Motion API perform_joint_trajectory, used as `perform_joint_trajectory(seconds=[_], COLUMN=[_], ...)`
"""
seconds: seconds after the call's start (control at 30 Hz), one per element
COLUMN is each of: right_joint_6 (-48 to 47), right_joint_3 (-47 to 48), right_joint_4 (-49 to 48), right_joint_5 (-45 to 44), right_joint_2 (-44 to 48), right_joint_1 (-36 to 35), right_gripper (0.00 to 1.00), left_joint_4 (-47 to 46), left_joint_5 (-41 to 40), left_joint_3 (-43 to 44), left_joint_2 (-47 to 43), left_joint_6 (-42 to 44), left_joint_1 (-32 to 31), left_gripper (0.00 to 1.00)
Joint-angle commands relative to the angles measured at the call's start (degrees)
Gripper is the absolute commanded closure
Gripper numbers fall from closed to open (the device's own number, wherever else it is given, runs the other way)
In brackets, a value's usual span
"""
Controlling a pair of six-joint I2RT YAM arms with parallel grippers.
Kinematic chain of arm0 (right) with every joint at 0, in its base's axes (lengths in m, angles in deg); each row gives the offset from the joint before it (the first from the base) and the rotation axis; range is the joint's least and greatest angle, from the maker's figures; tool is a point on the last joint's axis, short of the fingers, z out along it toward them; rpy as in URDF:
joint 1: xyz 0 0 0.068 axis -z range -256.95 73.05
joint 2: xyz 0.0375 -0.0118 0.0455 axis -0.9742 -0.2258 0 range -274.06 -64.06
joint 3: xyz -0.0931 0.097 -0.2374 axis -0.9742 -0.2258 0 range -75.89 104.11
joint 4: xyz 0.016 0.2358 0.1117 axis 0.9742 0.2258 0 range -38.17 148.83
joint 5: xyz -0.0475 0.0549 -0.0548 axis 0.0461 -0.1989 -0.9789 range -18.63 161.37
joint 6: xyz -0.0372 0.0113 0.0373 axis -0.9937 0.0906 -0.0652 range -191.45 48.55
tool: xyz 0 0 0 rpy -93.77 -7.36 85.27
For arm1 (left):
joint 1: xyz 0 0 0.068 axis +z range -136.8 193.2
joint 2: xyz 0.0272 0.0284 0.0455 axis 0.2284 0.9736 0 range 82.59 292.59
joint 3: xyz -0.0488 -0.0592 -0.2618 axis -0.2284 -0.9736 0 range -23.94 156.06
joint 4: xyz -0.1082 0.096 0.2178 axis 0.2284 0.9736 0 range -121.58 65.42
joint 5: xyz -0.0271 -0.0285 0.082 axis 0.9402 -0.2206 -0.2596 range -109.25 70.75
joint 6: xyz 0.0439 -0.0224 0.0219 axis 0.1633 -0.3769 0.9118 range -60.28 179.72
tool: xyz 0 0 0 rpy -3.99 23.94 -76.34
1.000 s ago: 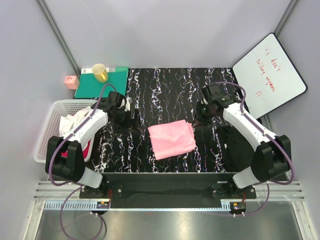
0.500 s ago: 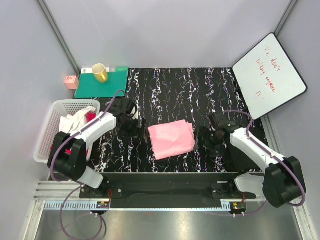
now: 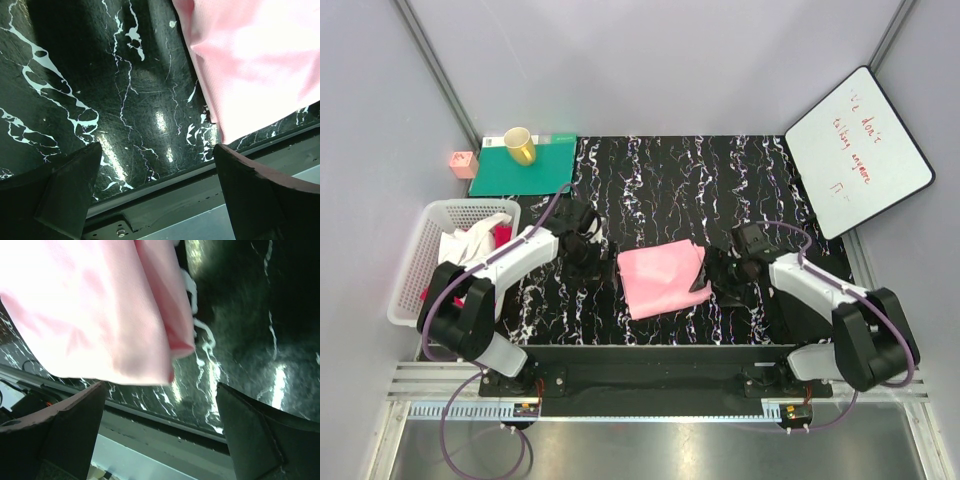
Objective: Fold and stack the t-shirts
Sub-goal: Smooth out wrinkles on the folded tshirt, then put the neatly folded tshirt into the corner of the board with the right arm
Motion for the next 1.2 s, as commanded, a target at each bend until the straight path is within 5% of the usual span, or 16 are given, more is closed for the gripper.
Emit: perform_joint_trajectory(seconds=[0.0,0.23,0.3,0.33,0.43,0.47,0.57,1.17], right_joint_6=[0.15,-0.38,-0.29,-0.29,-0.2,-0.11,-0.03,3.84], right_joint_3=[3.75,7.09,7.97,8.23,8.85,8.85,8.76,7.44], right_joint_4=[-5.41,-9.98,-10.51,-10.51,-10.69,-10.6,-9.46,15.83], right_joint_5=[1.05,2.72,3.34,3.77,4.83,5.01,4.75,-17.48], right_joint_2=[-7.18,-18.53,-20.55,-20.99,-22.05,-21.79,-20.04,7.03], right_joint_1=[-0.35,-0.35,-0.35,-0.35,-0.35,-0.35,-0.35,0.53], right_gripper=[0.05,0.21,0.33,0.49,0.68,0.81,0.96,1.0], left_joint_4=[-1.24,-1.24,-0.98,-1.07,-0.89,-0.81,-0.63,-0.72], left_joint_5=[-1.63,-1.63,-1.54,-1.63,-1.89,-2.06,-2.33,-1.19], left_joint_3=[-0.72,-0.19,-0.1,-0.02,0.07,0.16,0.16,2.27], left_joint_2=[0.71,0.89,1.06,0.97,0.89,0.97,0.97,2.56], left_joint_6=[-0.43,-0.61,-0.61,-0.61,-0.7,-0.61,-0.61,1.15], left_joint_1=[-0.61,-0.79,-0.79,-0.79,-0.88,-0.88,-0.88,-1.4], left_gripper=[0.01,0.01,0.01,0.01,0.01,0.01,0.01,0.01])
